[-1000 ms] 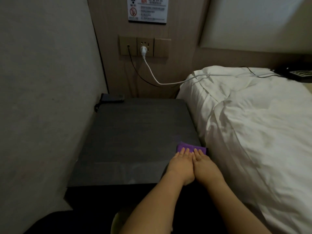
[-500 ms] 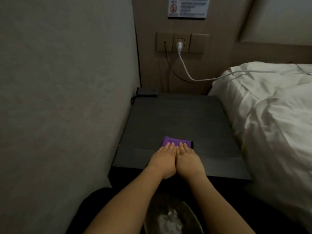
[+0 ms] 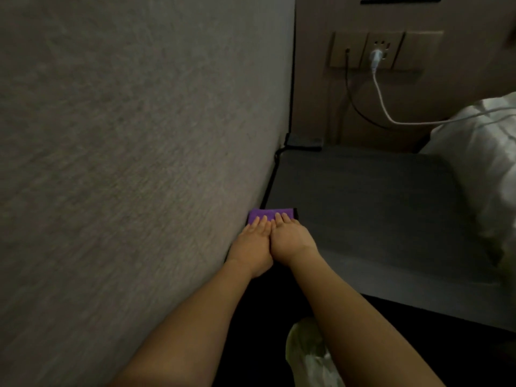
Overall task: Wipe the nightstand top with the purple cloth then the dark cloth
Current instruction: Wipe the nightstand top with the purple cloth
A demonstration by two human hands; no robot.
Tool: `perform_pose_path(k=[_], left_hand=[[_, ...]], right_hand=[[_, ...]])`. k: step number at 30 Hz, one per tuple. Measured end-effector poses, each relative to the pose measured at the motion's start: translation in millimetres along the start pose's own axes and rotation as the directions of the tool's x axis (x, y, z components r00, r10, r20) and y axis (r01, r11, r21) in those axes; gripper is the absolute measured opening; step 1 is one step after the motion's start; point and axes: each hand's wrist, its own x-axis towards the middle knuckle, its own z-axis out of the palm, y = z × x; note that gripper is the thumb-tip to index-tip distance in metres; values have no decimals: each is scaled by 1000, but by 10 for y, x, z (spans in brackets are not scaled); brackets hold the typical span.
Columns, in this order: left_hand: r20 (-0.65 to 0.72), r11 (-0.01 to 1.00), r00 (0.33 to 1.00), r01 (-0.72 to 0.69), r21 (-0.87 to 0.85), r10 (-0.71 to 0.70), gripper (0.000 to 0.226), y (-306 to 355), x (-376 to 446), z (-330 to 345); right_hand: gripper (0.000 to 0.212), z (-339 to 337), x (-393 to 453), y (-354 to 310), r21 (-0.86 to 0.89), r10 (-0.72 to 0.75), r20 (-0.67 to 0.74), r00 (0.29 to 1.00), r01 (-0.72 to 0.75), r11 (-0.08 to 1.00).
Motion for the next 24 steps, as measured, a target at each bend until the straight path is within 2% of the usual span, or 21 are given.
perform_pose_path(k=[5, 16, 24], left_hand=[[-22, 999, 999, 43, -32, -44, 74, 52, -41, 28], [-46, 995, 998, 45, -88, -50, 68, 209, -415, 42], [-42, 991, 998, -43, -130, 38, 66, 684, -429, 53]], right_hand=[[52, 43, -32, 27, 24, -18, -33, 999, 19, 1000], [51, 141, -404, -34, 115, -21, -60, 998, 28, 993], [52, 220, -785, 326, 100, 72, -52, 996, -67, 993]])
